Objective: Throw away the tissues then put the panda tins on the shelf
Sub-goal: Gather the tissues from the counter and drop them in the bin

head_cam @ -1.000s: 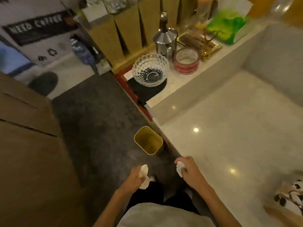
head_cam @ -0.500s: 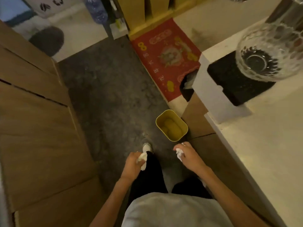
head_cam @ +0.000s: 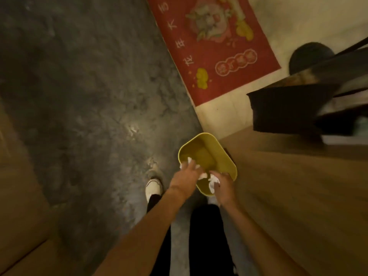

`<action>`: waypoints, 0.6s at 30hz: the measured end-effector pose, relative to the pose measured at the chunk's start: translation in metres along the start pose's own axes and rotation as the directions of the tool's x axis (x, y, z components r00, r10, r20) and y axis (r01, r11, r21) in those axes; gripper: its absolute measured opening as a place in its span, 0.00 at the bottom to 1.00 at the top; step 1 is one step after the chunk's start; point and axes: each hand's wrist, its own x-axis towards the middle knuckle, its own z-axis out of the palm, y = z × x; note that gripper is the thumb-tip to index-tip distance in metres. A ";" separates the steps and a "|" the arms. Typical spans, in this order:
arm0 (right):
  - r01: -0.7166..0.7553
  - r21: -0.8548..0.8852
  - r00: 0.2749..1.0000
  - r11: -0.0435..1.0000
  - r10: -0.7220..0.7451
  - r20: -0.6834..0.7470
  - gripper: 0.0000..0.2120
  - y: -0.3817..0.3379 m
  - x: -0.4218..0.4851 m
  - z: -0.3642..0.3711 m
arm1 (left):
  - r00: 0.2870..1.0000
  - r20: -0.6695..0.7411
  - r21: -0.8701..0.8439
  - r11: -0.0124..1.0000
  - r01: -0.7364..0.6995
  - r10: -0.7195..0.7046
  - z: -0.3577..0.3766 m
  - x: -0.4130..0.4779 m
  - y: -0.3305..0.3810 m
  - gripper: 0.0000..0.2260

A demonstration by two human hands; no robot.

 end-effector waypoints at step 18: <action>-0.065 -0.237 0.997 0.969 0.070 0.012 0.30 0.062 0.073 0.027 | 0.995 0.088 0.304 0.949 -0.079 0.054 0.044 0.096 -0.049 0.23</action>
